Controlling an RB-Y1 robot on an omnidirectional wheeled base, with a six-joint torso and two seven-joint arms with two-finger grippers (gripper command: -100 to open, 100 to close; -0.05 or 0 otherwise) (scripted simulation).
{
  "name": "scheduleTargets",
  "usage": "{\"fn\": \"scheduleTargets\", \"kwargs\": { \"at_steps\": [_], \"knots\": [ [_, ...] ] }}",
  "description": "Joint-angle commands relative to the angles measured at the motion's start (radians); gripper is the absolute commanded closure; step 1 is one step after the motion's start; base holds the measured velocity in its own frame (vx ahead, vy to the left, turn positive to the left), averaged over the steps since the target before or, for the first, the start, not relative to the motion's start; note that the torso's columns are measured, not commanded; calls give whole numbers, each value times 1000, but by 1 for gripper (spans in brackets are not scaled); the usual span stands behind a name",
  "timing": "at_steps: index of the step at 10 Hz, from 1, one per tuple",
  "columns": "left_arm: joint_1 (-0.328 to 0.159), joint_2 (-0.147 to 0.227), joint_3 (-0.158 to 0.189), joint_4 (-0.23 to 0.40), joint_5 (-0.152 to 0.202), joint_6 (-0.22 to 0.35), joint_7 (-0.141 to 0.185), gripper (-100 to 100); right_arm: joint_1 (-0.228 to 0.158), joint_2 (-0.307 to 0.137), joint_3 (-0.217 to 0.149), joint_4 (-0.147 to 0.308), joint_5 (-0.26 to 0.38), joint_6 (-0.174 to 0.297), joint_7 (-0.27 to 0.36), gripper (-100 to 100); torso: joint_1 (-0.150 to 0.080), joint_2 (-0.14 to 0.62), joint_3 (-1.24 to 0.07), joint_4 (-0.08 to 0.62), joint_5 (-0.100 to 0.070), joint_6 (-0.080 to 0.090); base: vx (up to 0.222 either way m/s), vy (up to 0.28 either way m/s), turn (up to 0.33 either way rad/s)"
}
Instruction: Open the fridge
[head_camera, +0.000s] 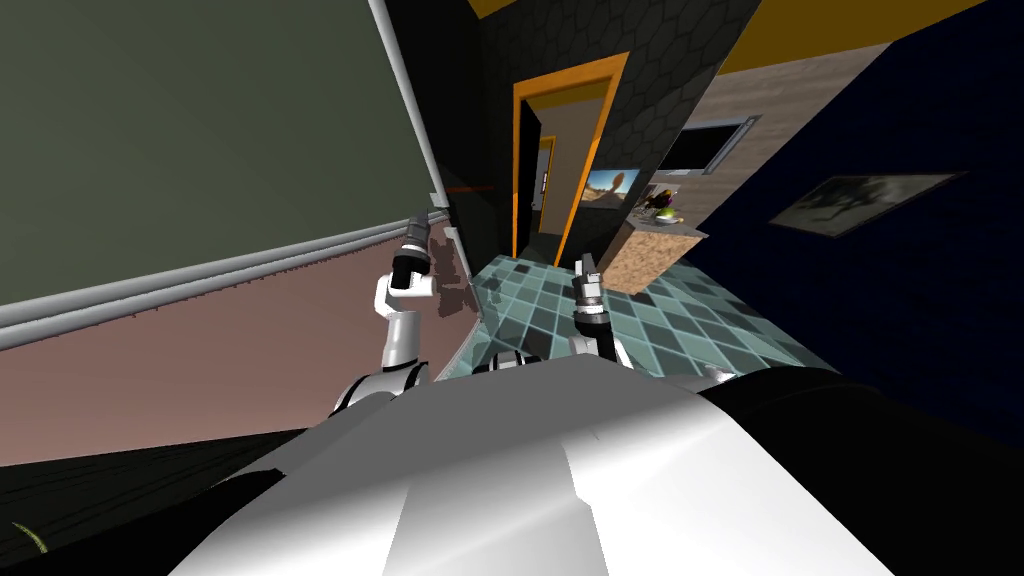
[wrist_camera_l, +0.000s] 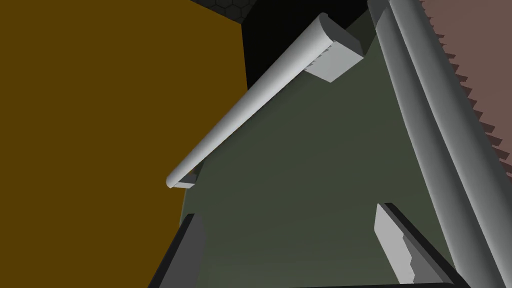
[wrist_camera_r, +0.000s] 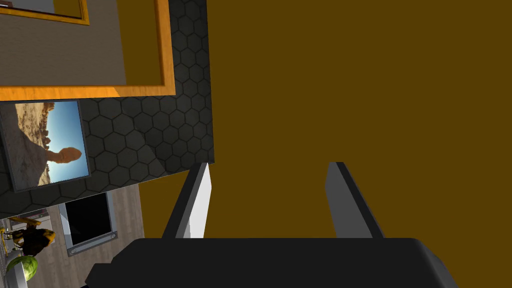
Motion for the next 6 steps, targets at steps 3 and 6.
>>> {"fn": "scheduleTargets", "kwargs": {
  "at_steps": [3,6],
  "knots": [
    [-134,18,19,101,-1,98,-47,-100,0,0,0,0,0,0,0,0,0,-1,0,0,0,1,-2,36,-134],
    [-224,36,33,184,0,184,-88,-100,0,0,0,0,0,0,0,0,0,0,0,0,0,1,1,31,-148]
  ]
}}
